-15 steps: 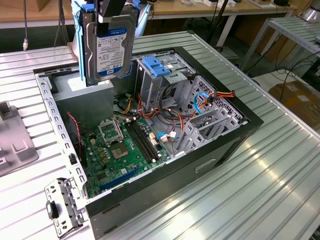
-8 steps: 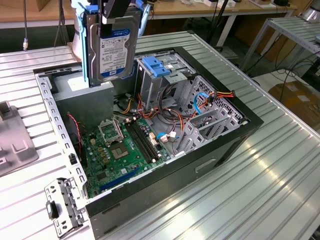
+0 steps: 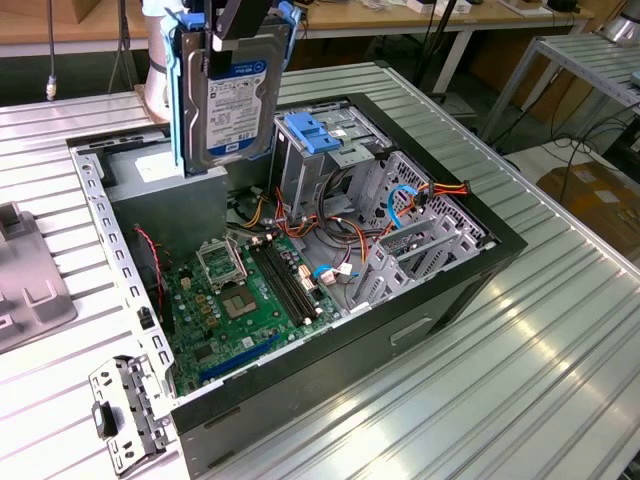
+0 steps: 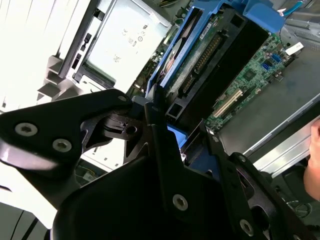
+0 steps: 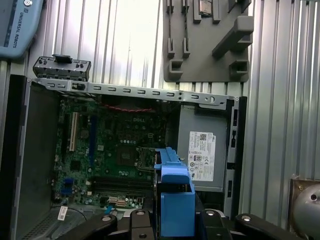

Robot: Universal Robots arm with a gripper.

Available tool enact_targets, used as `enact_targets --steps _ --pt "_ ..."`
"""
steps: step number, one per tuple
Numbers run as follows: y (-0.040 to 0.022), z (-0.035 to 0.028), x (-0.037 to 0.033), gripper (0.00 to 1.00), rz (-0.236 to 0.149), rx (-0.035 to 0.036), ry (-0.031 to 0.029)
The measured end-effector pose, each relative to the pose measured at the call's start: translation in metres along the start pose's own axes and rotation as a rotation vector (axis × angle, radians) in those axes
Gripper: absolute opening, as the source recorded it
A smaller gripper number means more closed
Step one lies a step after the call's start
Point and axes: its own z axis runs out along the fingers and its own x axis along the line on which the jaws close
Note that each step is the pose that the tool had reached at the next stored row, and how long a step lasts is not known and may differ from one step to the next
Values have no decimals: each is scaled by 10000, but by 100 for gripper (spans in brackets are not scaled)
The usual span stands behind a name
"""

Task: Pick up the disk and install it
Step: 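Pick up the disk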

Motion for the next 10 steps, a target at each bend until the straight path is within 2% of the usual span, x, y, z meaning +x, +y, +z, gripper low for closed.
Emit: enact_targets --steps 10 --pt "-51 -3 79 37 -1 0 0"
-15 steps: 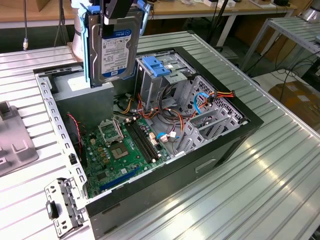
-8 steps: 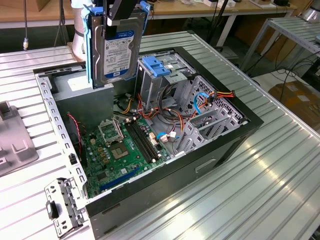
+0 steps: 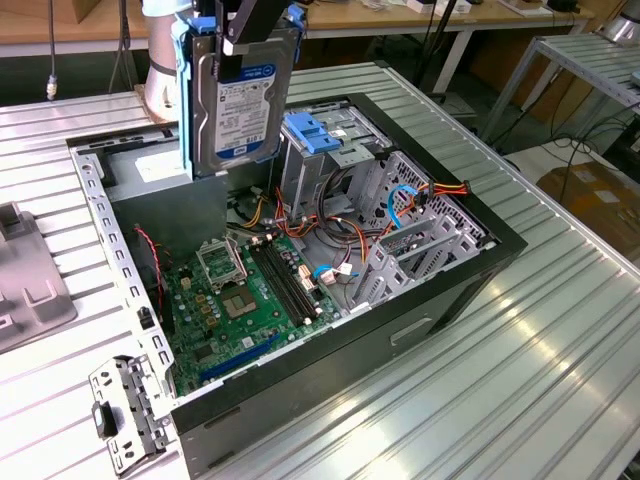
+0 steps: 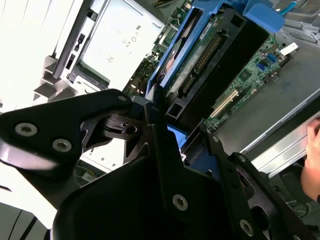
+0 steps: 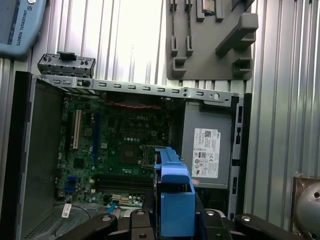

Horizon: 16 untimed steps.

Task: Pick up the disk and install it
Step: 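Pick up the disk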

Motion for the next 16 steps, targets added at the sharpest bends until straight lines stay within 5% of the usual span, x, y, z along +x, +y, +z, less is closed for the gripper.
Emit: enact_targets --steps 16 --pt "-36 -5 199 37 0 0 0"
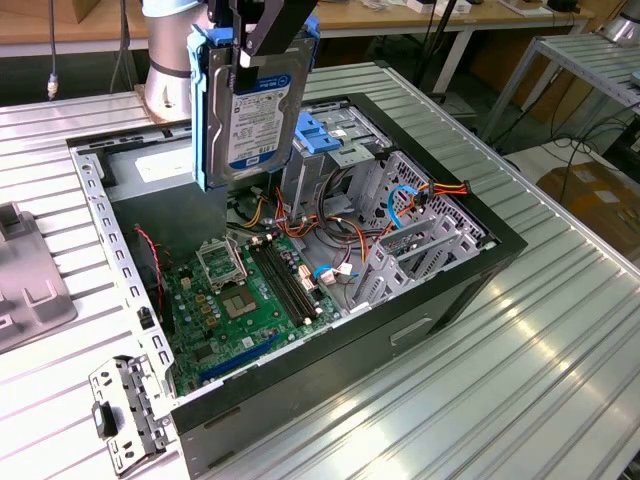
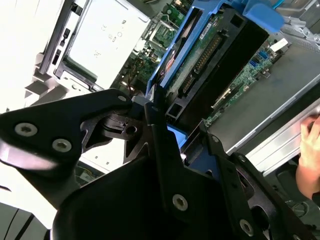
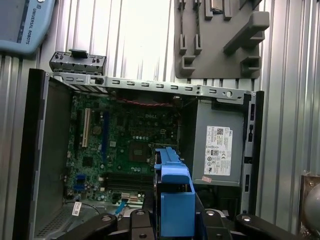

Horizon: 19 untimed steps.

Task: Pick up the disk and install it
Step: 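Pick up the disk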

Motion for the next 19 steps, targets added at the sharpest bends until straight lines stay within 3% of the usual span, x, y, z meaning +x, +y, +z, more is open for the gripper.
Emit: enact_targets --steps 19 --pt "-51 -5 283 37 0 0 0"
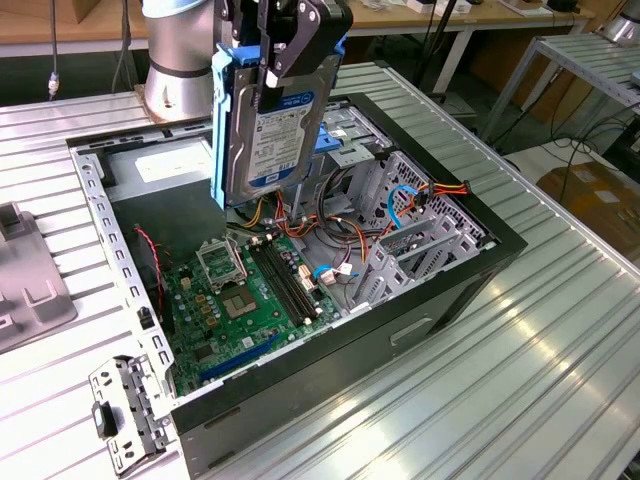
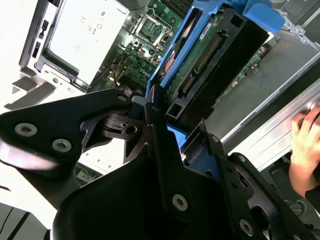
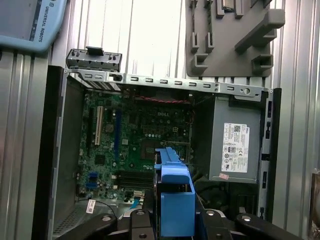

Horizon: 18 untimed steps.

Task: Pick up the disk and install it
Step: 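Pick up the disk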

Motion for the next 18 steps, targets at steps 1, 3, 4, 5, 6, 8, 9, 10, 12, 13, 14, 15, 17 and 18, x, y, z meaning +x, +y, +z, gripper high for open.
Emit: enact_targets --steps 1,3,4,5,6,8,9,10,12,13,14,15,17,18 --pt "-3 0 10 37 0 -1 0" --pt "-9 -1 32 37 0 0 0" --pt "-13 -1 47 37 0 0 0" --pt "-16 -1 54 37 -1 0 0" --pt "-18 -2 62 37 0 0 0" --pt "-23 -2 80 37 0 0 0" --pt "-25 -2 88 37 0 0 0" --pt "-30 -3 103 37 0 -1 0" --pt "-39 -3 133 37 0 0 -1" --pt "-45 -4 158 37 0 -1 0" --pt "-50 -5 176 37 0 0 1" --pt "-54 -5 194 37 0 0 0" --pt "-60 -6 215 37 0 -1 1" --pt "-64 -6 230 37 0 0 0"
